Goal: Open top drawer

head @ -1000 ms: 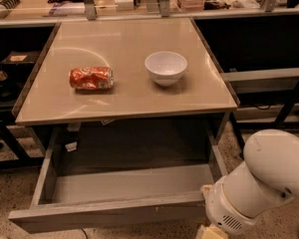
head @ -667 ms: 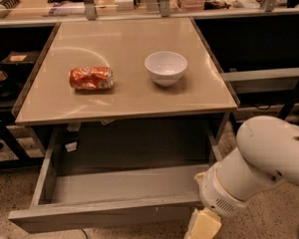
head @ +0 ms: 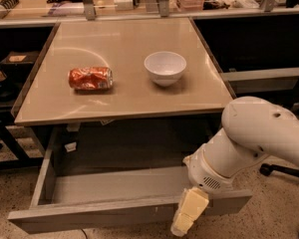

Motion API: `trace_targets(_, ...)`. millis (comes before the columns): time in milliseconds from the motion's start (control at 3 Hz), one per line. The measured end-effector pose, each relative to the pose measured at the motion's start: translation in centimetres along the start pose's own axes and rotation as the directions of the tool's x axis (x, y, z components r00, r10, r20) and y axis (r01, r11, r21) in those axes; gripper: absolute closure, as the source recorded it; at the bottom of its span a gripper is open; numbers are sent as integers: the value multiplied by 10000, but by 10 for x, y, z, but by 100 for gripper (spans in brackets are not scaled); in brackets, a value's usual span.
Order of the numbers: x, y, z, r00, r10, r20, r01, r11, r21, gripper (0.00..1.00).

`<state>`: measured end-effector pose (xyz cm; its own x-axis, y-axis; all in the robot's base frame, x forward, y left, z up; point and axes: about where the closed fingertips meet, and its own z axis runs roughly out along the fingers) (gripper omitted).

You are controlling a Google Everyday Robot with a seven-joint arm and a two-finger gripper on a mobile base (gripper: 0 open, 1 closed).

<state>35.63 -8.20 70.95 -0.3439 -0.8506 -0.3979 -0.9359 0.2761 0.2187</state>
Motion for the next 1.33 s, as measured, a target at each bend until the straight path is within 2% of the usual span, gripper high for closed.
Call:
trace_targets(333,3,6,11,9999,124,-33,-125,9994,-324,0)
trace_targets(667,15,19,21,9986,528,-74,-532,9964,-665,0)
trace_targets(1333,35,34,49,9927,1124,-431,-1160,9889,-925,0)
